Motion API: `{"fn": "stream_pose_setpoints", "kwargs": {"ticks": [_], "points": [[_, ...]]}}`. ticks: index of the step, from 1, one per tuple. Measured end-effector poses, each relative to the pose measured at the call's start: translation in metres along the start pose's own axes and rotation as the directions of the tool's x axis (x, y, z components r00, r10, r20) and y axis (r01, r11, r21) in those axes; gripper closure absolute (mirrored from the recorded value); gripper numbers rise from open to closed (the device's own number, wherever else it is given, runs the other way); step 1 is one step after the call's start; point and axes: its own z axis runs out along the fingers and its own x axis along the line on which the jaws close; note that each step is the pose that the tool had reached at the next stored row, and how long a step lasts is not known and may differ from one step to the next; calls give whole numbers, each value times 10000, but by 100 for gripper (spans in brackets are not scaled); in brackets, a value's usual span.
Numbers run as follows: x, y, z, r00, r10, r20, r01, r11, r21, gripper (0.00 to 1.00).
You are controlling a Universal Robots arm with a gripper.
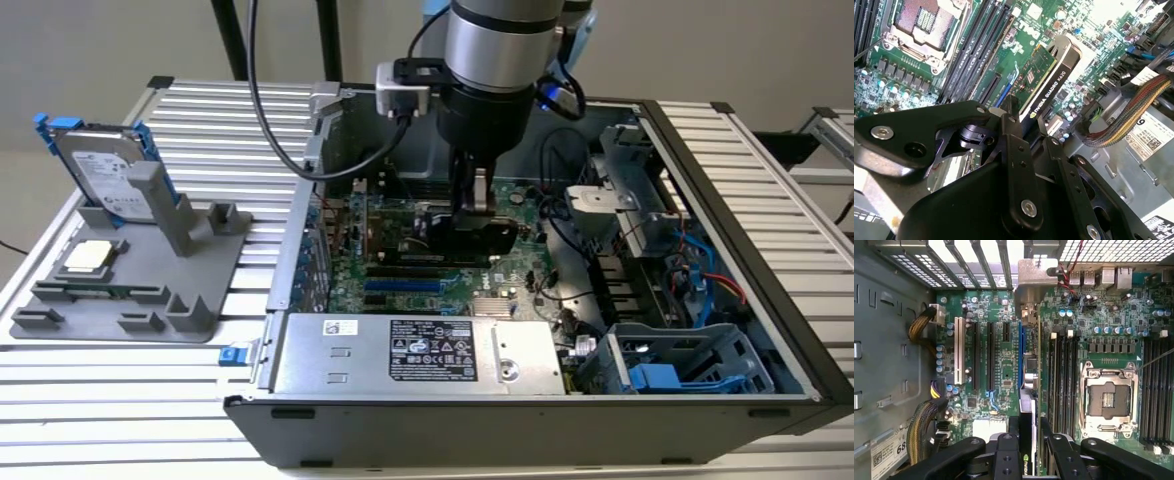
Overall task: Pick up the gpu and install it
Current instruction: 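Insert the gpu into the slot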
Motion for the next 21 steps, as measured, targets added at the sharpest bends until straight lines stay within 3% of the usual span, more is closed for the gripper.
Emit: {"fn": "stream_pose_setpoints", "kwargs": {"ticks": [10,21], "points": [[0,0,11,10000,29,-1,-29,10000,-1,100],[10,45,81,9996,277,2,-277,9996,-6,100]]}}
